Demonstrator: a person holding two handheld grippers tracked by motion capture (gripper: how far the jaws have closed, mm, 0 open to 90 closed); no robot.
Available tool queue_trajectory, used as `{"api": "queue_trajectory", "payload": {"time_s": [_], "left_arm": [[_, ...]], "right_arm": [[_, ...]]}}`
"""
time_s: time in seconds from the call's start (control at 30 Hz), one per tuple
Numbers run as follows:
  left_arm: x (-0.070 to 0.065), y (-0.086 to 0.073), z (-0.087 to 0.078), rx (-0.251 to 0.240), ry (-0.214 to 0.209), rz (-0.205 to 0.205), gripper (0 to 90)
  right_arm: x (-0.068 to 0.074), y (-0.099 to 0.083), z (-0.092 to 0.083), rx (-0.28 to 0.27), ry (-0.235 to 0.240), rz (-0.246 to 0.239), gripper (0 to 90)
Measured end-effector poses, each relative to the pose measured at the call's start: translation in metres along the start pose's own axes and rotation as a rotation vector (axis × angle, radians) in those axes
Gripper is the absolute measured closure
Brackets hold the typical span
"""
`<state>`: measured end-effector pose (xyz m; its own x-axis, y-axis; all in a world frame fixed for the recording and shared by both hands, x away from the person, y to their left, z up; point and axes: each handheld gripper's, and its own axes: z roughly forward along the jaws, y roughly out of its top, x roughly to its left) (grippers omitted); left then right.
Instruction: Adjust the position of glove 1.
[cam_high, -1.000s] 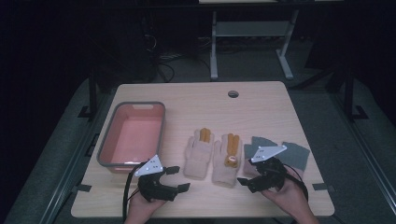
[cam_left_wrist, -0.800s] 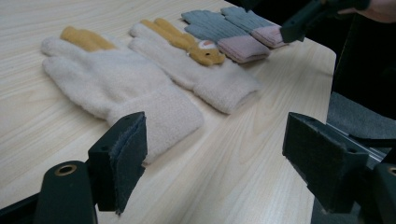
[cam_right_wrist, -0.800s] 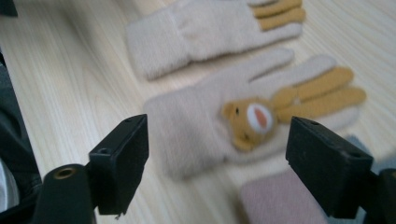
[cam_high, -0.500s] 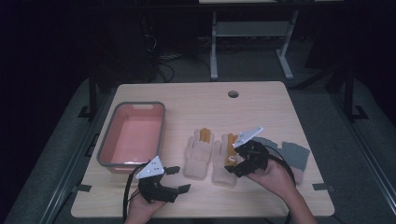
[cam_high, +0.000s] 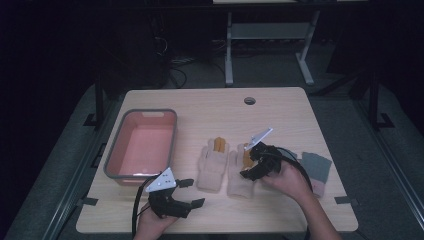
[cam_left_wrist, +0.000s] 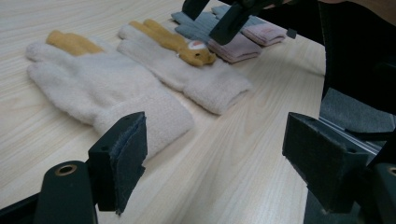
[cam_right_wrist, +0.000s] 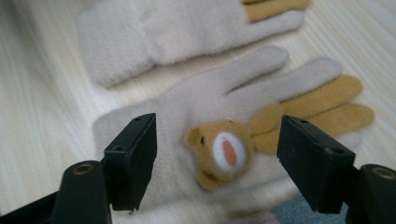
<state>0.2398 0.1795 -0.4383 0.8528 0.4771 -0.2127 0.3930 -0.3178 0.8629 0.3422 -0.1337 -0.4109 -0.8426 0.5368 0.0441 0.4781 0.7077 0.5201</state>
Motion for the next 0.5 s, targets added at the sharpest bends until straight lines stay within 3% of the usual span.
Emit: {"api": "queue_trajectory", "payload": {"time_s": [0.2,0.4,0.5], "left_arm": [[-0.001,-0.001,0.002,0.010,-0.004,0.006,21.8],[0.002,0.000,-0.004,-0.011,0.013,-0.003,21.6],[0.004,0.000,-0.004,-0.018,0.011,-0.010,21.7]], "right_arm": [[-0.002,0.002,0.018,0.072,-0.003,-0.005,38.0],[-0.001,0.001,0.031,0.140,-0.015,-0.023,44.4],[-0.001,0.000,0.034,0.134,-0.031,-0.016,46.6]]}}
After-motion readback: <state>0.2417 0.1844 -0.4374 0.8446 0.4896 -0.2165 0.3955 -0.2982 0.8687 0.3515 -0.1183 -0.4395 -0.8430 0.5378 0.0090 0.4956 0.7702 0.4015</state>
